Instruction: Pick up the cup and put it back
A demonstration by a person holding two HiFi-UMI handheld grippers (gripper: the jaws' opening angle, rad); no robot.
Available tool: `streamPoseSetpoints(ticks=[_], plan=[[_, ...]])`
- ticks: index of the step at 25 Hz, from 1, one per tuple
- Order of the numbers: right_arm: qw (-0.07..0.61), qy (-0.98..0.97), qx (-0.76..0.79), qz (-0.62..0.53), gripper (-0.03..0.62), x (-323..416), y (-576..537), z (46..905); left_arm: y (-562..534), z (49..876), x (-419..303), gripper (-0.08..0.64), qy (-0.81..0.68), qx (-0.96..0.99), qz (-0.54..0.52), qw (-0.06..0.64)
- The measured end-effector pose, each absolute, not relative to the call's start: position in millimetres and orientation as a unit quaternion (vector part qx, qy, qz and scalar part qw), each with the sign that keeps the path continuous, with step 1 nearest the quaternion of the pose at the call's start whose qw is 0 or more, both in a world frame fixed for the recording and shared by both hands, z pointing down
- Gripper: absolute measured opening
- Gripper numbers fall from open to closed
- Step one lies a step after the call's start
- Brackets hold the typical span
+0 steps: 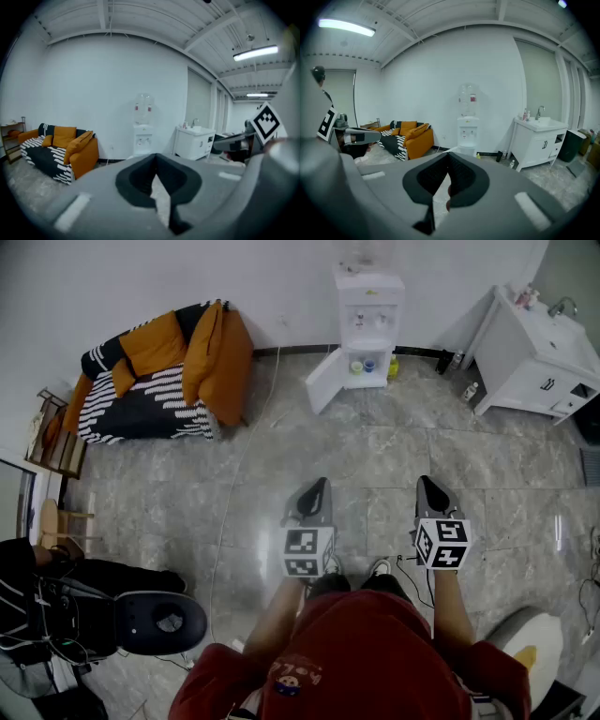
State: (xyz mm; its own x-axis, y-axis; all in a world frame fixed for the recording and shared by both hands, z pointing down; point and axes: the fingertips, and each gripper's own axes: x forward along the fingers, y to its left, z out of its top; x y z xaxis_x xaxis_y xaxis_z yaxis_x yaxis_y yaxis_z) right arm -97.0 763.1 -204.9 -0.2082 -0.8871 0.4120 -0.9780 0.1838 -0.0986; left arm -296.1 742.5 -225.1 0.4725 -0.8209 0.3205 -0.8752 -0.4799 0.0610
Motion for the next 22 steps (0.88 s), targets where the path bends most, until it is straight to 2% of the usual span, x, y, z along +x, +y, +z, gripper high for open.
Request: streamPoseSetpoints(ticks=[10,15,22], plan=[[0.121,-0.75,0.629,0.166,-0.002,-136.0,764.5,-207.8,739.8,-234.3,-332.3,0.0,-0.485,0.861,0.117,0.094],[0.082,-0.739,0.645,0.178,-0.002,-150.5,761.8,-215.5,734.6,-238.2,-348.6,0.0,-0.475,0.868,0.113,0.088],[0.086,-0.729,0.658,0.168,-0.002,-168.6,746.0,-215.5,714.2,-235.6,-369.9,0.0,-0.467,0.873,0.108,0.087]])
